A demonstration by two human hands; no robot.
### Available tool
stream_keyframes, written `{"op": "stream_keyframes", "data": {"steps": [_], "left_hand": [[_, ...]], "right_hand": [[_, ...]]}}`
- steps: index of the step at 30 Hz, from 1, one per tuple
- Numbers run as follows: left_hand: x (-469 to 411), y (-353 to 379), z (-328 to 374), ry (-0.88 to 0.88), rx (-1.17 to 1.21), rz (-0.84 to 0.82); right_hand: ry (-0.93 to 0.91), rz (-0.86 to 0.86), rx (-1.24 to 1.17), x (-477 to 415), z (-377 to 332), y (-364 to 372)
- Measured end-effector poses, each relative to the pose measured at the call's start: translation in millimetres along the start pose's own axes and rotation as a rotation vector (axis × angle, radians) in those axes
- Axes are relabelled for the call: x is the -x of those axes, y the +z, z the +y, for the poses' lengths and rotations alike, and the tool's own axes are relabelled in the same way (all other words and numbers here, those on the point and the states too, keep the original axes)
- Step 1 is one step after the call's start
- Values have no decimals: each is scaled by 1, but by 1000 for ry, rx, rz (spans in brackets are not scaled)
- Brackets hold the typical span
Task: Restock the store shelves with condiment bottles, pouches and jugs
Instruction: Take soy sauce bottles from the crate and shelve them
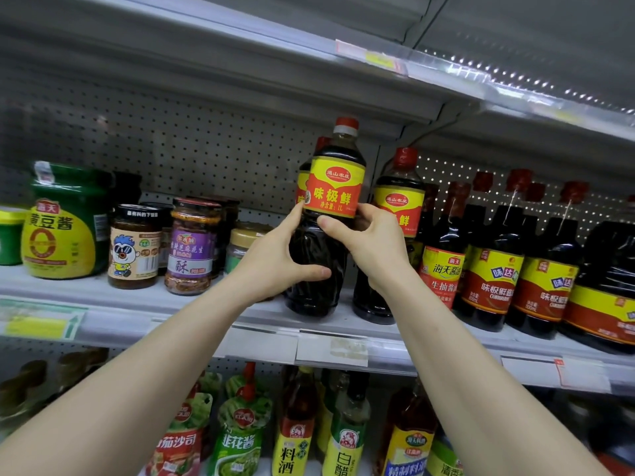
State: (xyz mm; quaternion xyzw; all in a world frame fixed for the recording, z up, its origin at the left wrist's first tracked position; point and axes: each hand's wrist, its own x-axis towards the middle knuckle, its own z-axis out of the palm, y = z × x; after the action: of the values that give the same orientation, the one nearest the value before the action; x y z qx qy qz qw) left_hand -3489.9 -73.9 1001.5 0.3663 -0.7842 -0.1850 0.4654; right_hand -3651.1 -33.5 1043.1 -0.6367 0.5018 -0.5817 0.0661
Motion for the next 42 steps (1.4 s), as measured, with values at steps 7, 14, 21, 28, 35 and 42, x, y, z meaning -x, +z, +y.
{"op": "stream_keyframes", "data": {"steps": [7,14,21,28,35,42], "left_hand": [[3,1,-2,-20,-28,-24],[28,8,3,115,-188,173],[44,21,-1,148,-186,219],[37,25,-2,117,-226,219],[28,32,-8,77,-264,209],[16,37,-12,41,-324,212]], "right_hand": [[28,-9,-3,6,6,6],[-84,-19,98,37,9,7],[-81,-46,212,66,28,20],[-57,-41,227,57,30,22],[4,-69,199,47,36,28],[47,-94,224,36,39,33]]}}
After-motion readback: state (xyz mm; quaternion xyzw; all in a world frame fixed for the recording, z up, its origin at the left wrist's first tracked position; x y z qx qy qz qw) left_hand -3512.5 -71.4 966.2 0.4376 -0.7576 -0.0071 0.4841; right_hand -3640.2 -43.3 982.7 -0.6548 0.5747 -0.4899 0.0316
